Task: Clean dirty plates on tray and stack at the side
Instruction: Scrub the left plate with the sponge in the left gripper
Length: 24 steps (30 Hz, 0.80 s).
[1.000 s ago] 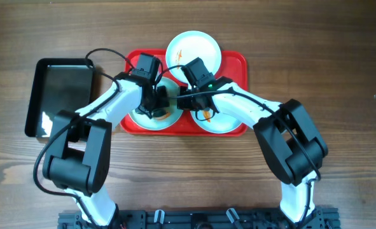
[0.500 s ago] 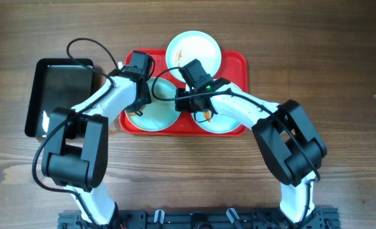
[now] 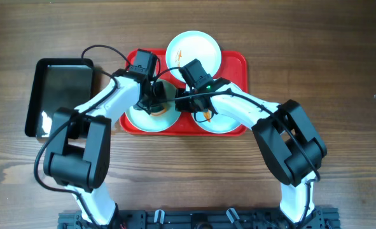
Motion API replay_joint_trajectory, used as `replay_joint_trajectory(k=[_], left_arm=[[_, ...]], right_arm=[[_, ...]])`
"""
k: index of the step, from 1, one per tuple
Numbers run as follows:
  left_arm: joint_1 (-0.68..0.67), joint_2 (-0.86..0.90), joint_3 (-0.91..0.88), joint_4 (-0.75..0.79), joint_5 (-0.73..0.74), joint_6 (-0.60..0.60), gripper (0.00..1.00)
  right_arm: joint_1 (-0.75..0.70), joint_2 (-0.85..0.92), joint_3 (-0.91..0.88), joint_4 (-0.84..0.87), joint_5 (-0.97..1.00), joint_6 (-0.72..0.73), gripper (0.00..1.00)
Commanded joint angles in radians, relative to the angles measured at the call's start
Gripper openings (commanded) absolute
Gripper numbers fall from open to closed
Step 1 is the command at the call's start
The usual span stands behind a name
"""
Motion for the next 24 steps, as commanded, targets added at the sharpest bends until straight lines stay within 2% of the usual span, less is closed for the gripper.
replay_joint_trajectory(k=[1,4,10,14,18,20,24], left_arm=[[0.002,0.07,0.005,0.014,-0.047,-0.002,0.04],[0.017,0.071,0.005,-0.02,-0.244,-0.002,0.04],[0.135,0.071,0.005,-0.15,-0.284,-0.003,0.04],[0.153,0.053,0.006,-0.223,-0.242,-0.003,0.04],[0.151,-0.119,0.006,-0.22,-0.238,-0.003,0.04],[0.152,-0.198,0.006,-0.211,-0.168,-0.002,0.04],[0.148,-0.156,0.005,-0.182,0.022,0.006,0.04]], right_arm=[[0.001,0.03,-0.006,-0.003,-0.018,0.006,0.04],[0.001,0.03,-0.006,-0.013,-0.003,0.006,0.04],[0.001,0.03,-0.006,-0.019,0.001,0.006,0.04],[0.001,0.03,-0.006,-0.016,0.021,0.006,0.04],[0.001,0.03,-0.006,-0.027,0.056,0.006,0.04],[0.002,0.03,-0.006,-0.024,0.056,0.01,0.04],[0.002,0.03,-0.006,-0.023,0.055,0.01,0.05]])
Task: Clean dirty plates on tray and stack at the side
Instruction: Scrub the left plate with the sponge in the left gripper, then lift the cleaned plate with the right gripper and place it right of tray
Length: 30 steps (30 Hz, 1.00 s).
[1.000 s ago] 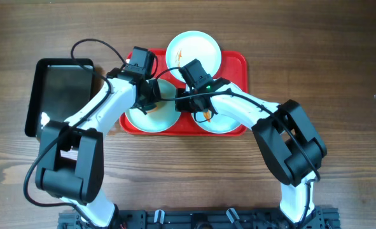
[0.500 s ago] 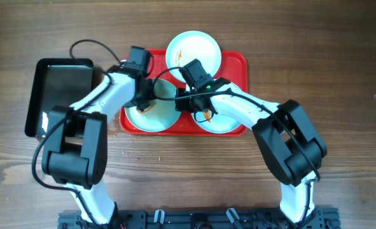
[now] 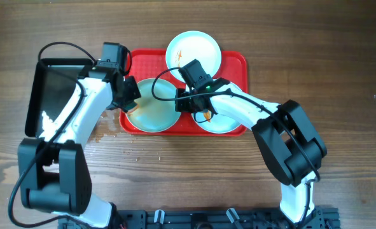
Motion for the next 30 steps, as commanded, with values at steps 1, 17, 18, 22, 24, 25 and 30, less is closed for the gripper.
replay_joint_trajectory(k=[1,17,18,22,24,25,30], left_arm=[[-0.009,0.069,-0.002,0.053,0.182,0.006,0.04],[-0.072,0.278,-0.003,-0.033,-0.238,0.001,0.04],[-0.061,0.277,-0.003,-0.036,-0.261,0.001,0.04],[-0.029,0.276,0.012,-0.024,-0.282,0.001,0.04],[-0.029,0.256,0.048,-0.049,-0.272,0.001,0.04],[-0.029,0.234,0.067,-0.067,-0.249,0.001,0.04],[-0.027,0.029,0.1,-0.059,0.0,0.005,0.04]], right_arm=[[-0.001,0.029,-0.006,-0.014,0.045,0.017,0.04],[-0.002,0.029,-0.006,-0.02,0.043,0.022,0.04],[-0.002,0.029,-0.006,-0.02,0.043,0.023,0.04],[-0.002,0.029,-0.006,-0.019,0.044,0.022,0.04],[-0.002,0.024,0.008,-0.033,0.043,0.02,0.04],[-0.002,0.02,0.021,-0.041,0.044,0.012,0.04],[-0.002,-0.025,0.18,-0.199,0.146,-0.042,0.04]])
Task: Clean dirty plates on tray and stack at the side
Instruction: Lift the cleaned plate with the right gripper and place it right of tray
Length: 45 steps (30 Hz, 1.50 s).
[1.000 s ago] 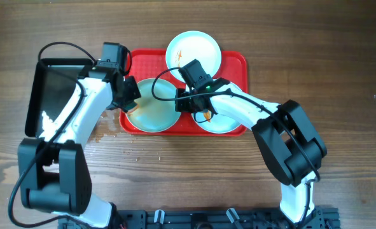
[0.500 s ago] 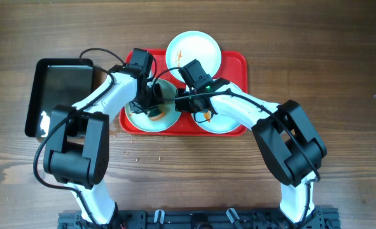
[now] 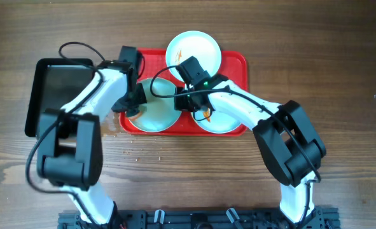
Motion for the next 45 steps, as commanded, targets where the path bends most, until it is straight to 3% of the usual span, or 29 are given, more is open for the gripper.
replay_joint_trajectory(k=[1,6,10,13,20,27,30,31,33,35,36,37,38,40,42,43,44,45], left_arm=[[0.023,-0.203,0.033,0.01,0.15,0.005,0.04],[0.025,-0.296,0.032,-0.016,0.192,0.005,0.04],[0.04,-0.289,0.031,-0.042,0.173,0.004,0.04],[0.062,-0.289,0.031,-0.045,0.173,0.005,0.04],[0.065,-0.289,0.031,-0.047,0.173,0.005,0.04],[0.065,-0.289,0.031,-0.047,0.173,0.005,0.04],[0.065,-0.289,0.03,-0.047,0.173,0.005,0.04],[0.065,-0.289,0.03,-0.047,0.173,0.005,0.04],[0.065,-0.289,0.03,-0.046,0.173,0.005,0.04],[0.065,-0.289,0.03,-0.048,0.173,0.005,0.04],[0.065,-0.289,0.03,-0.049,0.173,0.005,0.04],[0.065,-0.289,0.03,-0.048,0.173,0.005,0.04],[0.065,-0.289,0.03,-0.046,0.173,0.005,0.04],[0.065,-0.289,0.03,-0.047,0.173,0.005,0.04],[0.065,-0.289,0.03,-0.046,0.173,0.005,0.04],[0.065,-0.289,0.03,-0.046,0.173,0.005,0.04],[0.065,-0.289,0.03,-0.047,0.173,0.005,0.04],[0.065,-0.289,0.03,-0.049,0.173,0.005,0.04]], right_arm=[[-0.008,-0.025,0.134,-0.101,0.135,-0.071,0.04],[-0.008,-0.03,0.344,-0.282,0.295,-0.171,0.04],[-0.008,-0.03,0.481,-0.443,0.601,-0.328,0.04],[0.0,-0.029,0.485,-0.439,0.676,-0.5,0.04],[0.141,-0.029,0.485,-0.417,1.167,-0.689,0.05],[0.171,-0.029,0.485,-0.351,1.388,-0.674,0.04],[0.177,-0.029,0.485,-0.351,1.379,-0.707,0.04],[0.179,-0.029,0.485,-0.352,1.349,-0.623,0.04],[0.187,-0.029,0.481,-0.388,1.092,-0.684,0.04],[0.188,-0.029,0.481,-0.402,1.206,-0.557,0.04],[0.188,-0.029,0.481,-0.403,1.165,-0.511,0.04],[0.189,-0.029,0.481,-0.402,1.046,-0.578,0.04],[0.19,-0.029,0.481,-0.433,0.951,-0.748,0.04],[0.19,-0.029,0.481,-0.438,1.12,-0.545,0.04],[0.19,-0.027,0.481,-0.431,0.874,-0.774,0.04],[0.191,-0.028,0.481,-0.443,0.994,-0.745,0.04],[0.191,-0.029,0.481,-0.439,1.156,-0.558,0.04],[0.191,-0.029,0.481,-0.413,0.988,-0.597,0.04]])
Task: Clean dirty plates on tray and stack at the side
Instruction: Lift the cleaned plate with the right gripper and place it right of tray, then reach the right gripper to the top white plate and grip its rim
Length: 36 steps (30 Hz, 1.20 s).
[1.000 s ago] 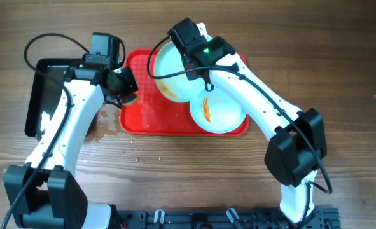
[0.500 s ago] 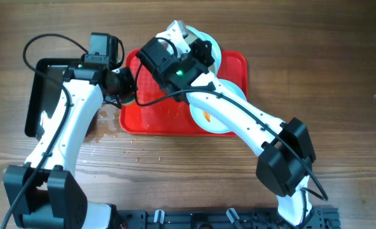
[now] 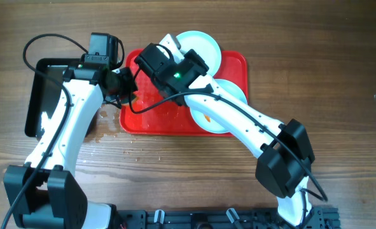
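Observation:
The red tray (image 3: 151,114) lies mid-table, and its left half is bare. One white plate (image 3: 200,46) rests at its far edge; another with orange smears (image 3: 218,113) sits at its right, partly under my right arm. My right gripper (image 3: 153,58) hovers over the tray's far left corner. A third white plate, tilted, shows only as a rim (image 3: 167,41) beside it and appears to be held by it. My left gripper (image 3: 125,86) is at the tray's left edge. Its jaws are hidden from above.
A black rectangular tray (image 3: 48,95) lies left of the red one, under my left arm. Wet marks and crumbs (image 3: 105,130) spot the wood in front of the red tray's left corner.
The plate that lay on the tray's left half is gone from there and now shows tilted at my right gripper, which has moved up-left. My left gripper has shifted to the tray's left edge.
Both grippers first met over the front-left plate, the right one at its rim. My left gripper then stood by the black tray, then back at the plate's left rim. Now that plate is off the tray, at my right gripper.

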Motion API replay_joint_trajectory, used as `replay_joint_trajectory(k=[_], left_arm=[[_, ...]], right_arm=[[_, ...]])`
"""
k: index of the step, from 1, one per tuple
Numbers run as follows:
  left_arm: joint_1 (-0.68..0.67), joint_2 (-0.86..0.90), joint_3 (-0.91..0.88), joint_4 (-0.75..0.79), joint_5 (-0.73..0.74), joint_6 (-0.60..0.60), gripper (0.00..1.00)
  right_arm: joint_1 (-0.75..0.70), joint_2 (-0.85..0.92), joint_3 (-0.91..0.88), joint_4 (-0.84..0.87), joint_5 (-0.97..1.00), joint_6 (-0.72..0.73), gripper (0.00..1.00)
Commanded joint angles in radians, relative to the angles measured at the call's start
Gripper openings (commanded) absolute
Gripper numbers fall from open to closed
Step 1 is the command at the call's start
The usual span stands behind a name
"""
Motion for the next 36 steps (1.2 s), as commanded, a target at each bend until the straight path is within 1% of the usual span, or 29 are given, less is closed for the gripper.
replay_joint_trajectory(k=[1,2,3,4,5,6,7,8,10,11,12,13,14,16,18,20,23,24,27,30,31,32,33,34,36], left_arm=[[0.005,0.007,0.002,-0.001,0.005,0.005,0.04],[0.004,0.007,0.002,0.0,0.005,0.005,0.04],[0.005,0.007,0.002,-0.001,0.005,0.005,0.04],[0.005,0.007,0.002,-0.003,0.005,0.005,0.04],[0.005,0.007,0.002,-0.003,0.004,0.005,0.04],[0.005,0.007,0.002,-0.002,0.004,0.005,0.04],[0.005,0.007,0.002,-0.003,0.004,0.005,0.04],[0.005,0.007,0.002,-0.004,0.004,0.005,0.04],[0.005,0.007,0.002,-0.003,0.003,0.005,0.04],[0.005,0.007,0.002,-0.003,0.004,0.005,0.04],[0.005,0.007,0.002,-0.003,0.004,0.005,0.04],[0.005,0.007,0.002,-0.003,0.004,0.005,0.04],[0.005,0.007,0.002,-0.004,0.004,0.005,0.04],[0.005,0.007,0.002,-0.005,0.004,0.005,0.04],[0.005,0.007,0.002,-0.005,0.004,0.005,0.04],[0.005,0.007,0.002,-0.004,0.004,0.005,0.04],[0.004,0.007,0.002,-0.004,0.004,0.005,0.04],[0.004,0.007,0.002,-0.004,0.004,0.005,0.04],[0.005,0.007,0.002,-0.004,0.004,0.005,0.04],[0.005,0.007,0.002,0.0,0.004,0.005,0.04],[0.005,0.007,0.002,0.0,0.004,0.005,0.04],[0.005,0.007,0.002,-0.001,0.004,0.005,0.04],[0.005,0.007,0.002,-0.001,0.004,0.005,0.04],[0.005,0.007,0.002,-0.001,0.004,0.005,0.04],[0.004,0.007,0.002,0.0,0.004,0.005,0.04]], right_arm=[[0.001,-0.022,0.022,0.021,-0.239,-0.172,0.04],[0.002,-0.023,0.022,0.001,-0.159,-0.161,0.04],[0.002,-0.027,0.022,0.002,-0.001,0.003,0.04],[-0.004,-0.028,0.022,0.012,-0.014,0.115,0.04],[-0.008,-0.027,0.022,0.031,-0.219,-0.016,0.04],[-0.016,-0.024,0.022,-0.003,-0.28,-0.134,0.04],[-0.024,-0.031,0.023,-0.009,-0.13,0.014,0.04],[-0.044,-0.044,0.023,-0.014,-0.092,0.105,0.04],[-0.128,-0.093,0.023,-0.005,-0.406,0.055,0.04],[-0.185,-0.118,0.023,0.002,-0.605,0.031,0.04],[-0.275,-0.146,0.023,0.006,-0.823,0.021,0.04],[-0.364,-0.163,0.023,0.005,-0.969,0.021,0.04],[-0.464,-0.168,0.023,0.001,-1.088,0.022,0.04],[-0.639,-0.164,0.019,-0.016,-1.225,0.021,0.04],[-0.796,-0.164,-0.013,-0.018,-1.246,0.022,0.04],[-0.924,-0.161,-0.058,-0.01,-1.245,0.023,0.04],[-1.118,-0.16,-0.193,0.068,-1.225,0.027,0.04],[-1.159,-0.16,-0.247,0.109,-1.187,0.03,0.04],[-1.252,-0.16,-0.419,0.233,-1.049,0.157,0.04],[-1.279,-0.16,-0.509,0.299,-1.049,0.155,0.05],[-1.278,-0.16,-0.516,0.309,-1.05,0.158,0.16],[-1.275,-0.16,-0.516,0.31,-1.064,0.168,0.3],[-1.275,-0.161,-0.516,0.31,-1.096,0.193,0.36],[-1.274,-0.161,-0.516,0.313,-1.201,0.229,0.41],[-1.274,-0.161,-0.516,0.341,-1.534,0.241,0.41]])
